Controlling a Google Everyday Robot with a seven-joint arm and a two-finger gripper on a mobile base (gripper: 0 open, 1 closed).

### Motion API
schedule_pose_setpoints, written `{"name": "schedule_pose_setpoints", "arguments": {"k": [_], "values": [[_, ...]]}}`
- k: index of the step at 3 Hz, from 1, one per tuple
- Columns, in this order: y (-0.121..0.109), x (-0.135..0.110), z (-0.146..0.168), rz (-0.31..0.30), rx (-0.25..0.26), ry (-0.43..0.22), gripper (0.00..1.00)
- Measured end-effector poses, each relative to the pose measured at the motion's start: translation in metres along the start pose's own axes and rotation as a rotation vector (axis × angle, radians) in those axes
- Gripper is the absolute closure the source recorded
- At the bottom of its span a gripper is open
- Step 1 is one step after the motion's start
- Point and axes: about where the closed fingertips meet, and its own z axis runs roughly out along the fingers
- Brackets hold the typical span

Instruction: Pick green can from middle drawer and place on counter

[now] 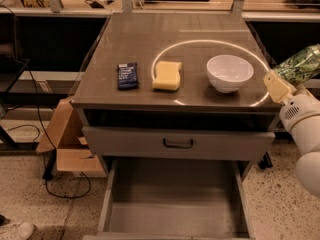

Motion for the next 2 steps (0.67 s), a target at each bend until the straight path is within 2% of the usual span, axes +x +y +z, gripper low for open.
{"name": "schedule_pose_setpoints", "arguments": {"k": [2], "values": [[-0.008,0.019,-0.023,-0.064,-0.006,0.011,1.00]]}}
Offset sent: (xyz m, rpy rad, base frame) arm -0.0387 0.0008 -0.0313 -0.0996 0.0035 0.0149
